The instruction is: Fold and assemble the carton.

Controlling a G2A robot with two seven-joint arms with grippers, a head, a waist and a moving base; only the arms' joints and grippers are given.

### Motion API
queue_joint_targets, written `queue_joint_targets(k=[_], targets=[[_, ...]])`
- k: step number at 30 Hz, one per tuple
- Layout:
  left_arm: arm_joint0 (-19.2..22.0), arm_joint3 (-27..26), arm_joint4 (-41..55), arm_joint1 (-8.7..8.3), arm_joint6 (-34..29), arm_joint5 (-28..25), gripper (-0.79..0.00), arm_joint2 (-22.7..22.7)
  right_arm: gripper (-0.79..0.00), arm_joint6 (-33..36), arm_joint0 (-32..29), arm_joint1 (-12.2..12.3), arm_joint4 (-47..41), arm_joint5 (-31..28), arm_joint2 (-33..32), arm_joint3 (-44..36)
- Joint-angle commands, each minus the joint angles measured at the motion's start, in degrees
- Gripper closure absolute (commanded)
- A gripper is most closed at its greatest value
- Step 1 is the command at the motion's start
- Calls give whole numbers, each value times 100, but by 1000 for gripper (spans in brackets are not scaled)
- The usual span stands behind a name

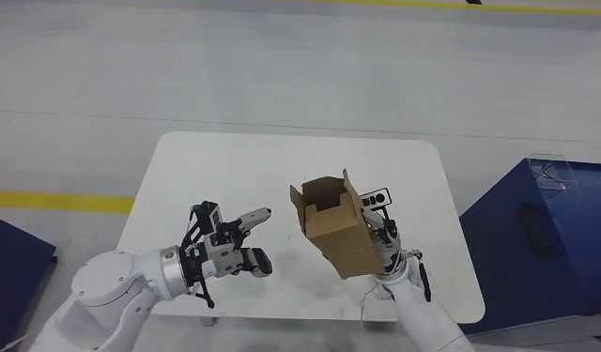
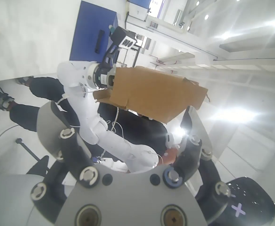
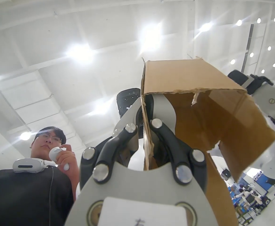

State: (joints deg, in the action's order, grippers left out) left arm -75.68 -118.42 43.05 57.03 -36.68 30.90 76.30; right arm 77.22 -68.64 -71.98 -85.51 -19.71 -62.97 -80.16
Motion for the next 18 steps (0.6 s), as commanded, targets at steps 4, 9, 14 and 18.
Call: queue_joint_targets(k=[4,9,14,18], targets=[[3,-66,-148,-15,-122,-27,-785,-20,0,52,-40,-5,277,211,-80,-37],[46,-78,-187,-11,-175,-135,-785,-75,0,151,-98,-3,543,440,-142,-60],[98,-92,-225,-3,-191,-153,-785,-172,0,221,-129,-2,812,522,-225,-80],[131,-129,-301,-3,-229,-112,-785,-263,0,259,-134,-14,954,563,-245,-57]])
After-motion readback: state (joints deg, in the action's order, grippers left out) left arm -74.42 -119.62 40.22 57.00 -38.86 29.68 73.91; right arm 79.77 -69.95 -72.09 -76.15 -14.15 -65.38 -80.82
